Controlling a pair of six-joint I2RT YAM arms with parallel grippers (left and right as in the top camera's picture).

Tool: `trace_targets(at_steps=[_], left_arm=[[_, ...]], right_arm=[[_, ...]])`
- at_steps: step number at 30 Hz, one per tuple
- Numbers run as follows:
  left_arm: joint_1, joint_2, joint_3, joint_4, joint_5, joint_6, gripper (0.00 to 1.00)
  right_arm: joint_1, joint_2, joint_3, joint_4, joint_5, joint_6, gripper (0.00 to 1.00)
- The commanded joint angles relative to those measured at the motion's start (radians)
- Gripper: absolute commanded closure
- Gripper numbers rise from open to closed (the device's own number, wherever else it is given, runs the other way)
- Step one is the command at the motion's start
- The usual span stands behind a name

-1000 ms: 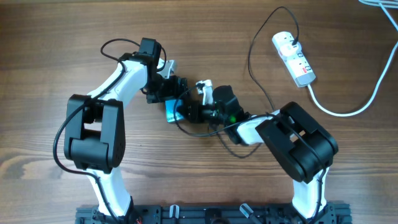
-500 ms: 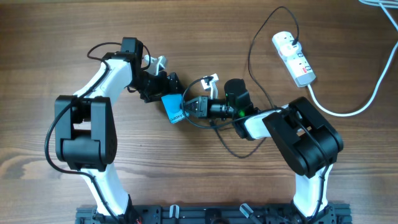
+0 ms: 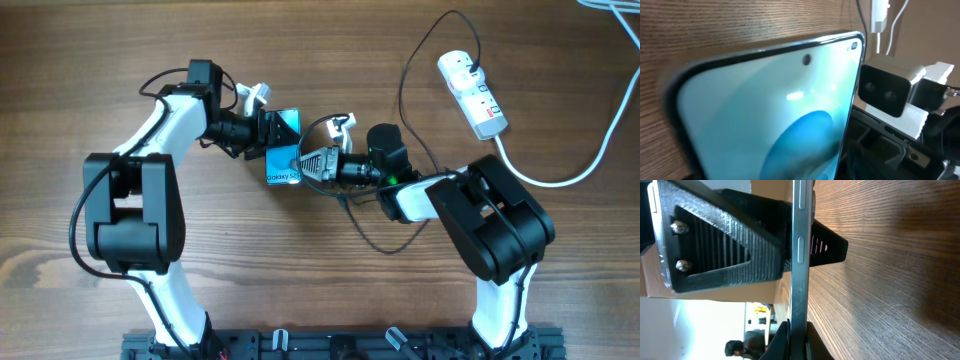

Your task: Plug charger to phone and switch on socket

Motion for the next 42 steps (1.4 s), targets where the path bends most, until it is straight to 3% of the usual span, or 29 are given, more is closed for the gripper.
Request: trace_targets(at_steps=[1, 6, 10, 14, 22, 26, 30, 36, 42], left_arm=[[-0.024, 0.001, 0.001, -0.01, 0.226, 0.003, 0.46], [-0.025, 0.001, 0.001, -0.021, 0.249, 0.003, 0.78], [-0.025, 0.001, 0.001, -0.027, 0.335, 0.003, 0.88], [-0.026, 0.001, 0.001, -0.071, 0.42, 0.003, 0.88], [-0.028, 0.001, 0.001, -0.183, 0.42, 0.003, 0.88], [-0.05, 0.001, 0.001, -0.184, 0.419, 0.072, 0.64], [-0.08, 0.001, 0.001, -0.184, 0.418, 0.201, 0.57], [-0.094, 0.001, 0.001, -0.206, 0.354, 0.291, 0.61], [-0.091, 0.001, 0.001, -0.209, 0.325, 0.296, 0.69]], right_arm=[[0.016, 0.004, 0.017, -0.005, 0.007, 0.002, 0.96], [0.016, 0.004, 0.017, -0.019, 0.011, -0.149, 0.96], [0.016, 0.004, 0.017, -0.018, 0.01, -0.166, 0.95], [0.014, 0.004, 0.017, 0.001, -0.019, -0.205, 0.95], [-0.013, 0.004, 0.017, 0.156, -0.116, -0.214, 0.96], [-0.013, 0.004, 0.017, 0.166, -0.169, -0.173, 0.96], [-0.026, 0.004, 0.017, 0.252, -0.197, -0.067, 0.96], [-0.081, 0.004, 0.017, 0.205, -0.304, 0.014, 0.96], [-0.12, 0.004, 0.017, 0.112, -0.344, 0.018, 0.96]])
